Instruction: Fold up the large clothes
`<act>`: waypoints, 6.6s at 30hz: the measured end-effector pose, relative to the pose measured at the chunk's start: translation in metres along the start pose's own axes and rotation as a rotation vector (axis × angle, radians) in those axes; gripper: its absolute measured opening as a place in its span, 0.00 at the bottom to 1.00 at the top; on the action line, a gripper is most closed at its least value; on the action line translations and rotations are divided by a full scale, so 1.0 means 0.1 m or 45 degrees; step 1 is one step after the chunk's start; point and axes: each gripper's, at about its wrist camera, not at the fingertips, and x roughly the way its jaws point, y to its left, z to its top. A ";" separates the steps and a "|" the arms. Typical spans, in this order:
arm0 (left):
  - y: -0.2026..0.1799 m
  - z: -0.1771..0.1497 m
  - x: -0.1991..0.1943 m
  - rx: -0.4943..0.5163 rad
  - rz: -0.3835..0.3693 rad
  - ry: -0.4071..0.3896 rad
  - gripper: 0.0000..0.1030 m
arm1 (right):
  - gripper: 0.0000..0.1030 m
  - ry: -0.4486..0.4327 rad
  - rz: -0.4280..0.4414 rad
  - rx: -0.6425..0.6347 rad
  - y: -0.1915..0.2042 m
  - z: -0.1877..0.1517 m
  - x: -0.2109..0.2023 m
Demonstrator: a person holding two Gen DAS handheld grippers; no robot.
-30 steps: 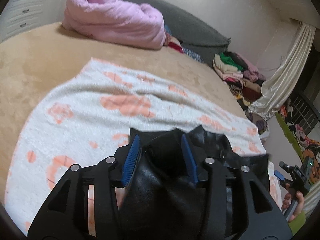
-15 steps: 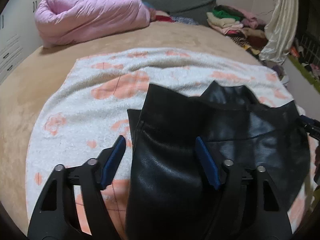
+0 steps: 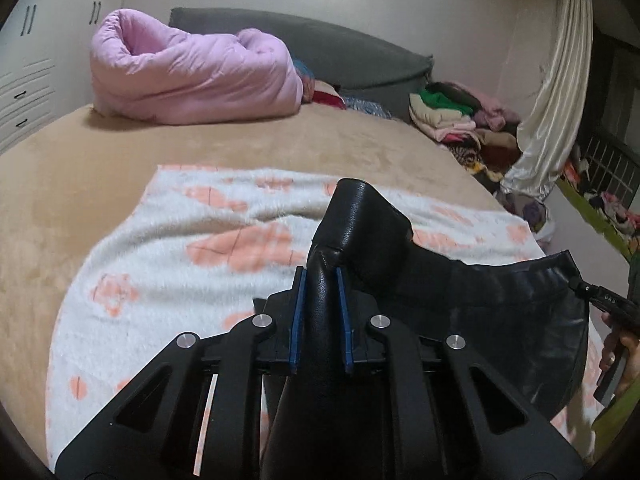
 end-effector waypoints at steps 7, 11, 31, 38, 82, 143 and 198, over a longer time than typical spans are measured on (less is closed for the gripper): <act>0.13 -0.06 0.44 -0.027 0.034 0.084 0.07 | 0.10 0.066 -0.100 0.065 -0.03 -0.03 0.45; 0.25 -0.16 0.67 -0.053 0.059 0.172 0.08 | 0.12 0.141 -0.166 0.085 -0.09 -0.16 0.68; 0.30 -0.30 0.77 -0.046 0.106 0.260 0.16 | 0.33 0.223 -0.188 0.118 -0.22 -0.34 0.82; 0.30 -0.27 0.71 -0.047 0.124 0.258 0.28 | 0.67 0.213 -0.189 0.081 -0.16 -0.42 0.62; 0.13 -1.04 0.28 -0.235 -0.091 0.431 0.75 | 0.48 0.355 0.201 0.277 -0.44 -1.18 -0.07; 0.03 -1.40 -0.88 -0.144 0.049 0.234 0.91 | 0.93 0.248 0.091 -0.430 1.47 -1.59 -0.86; 0.07 -0.56 0.33 -0.231 -0.323 0.362 0.34 | 0.38 0.478 -0.056 -0.289 1.51 -1.01 1.13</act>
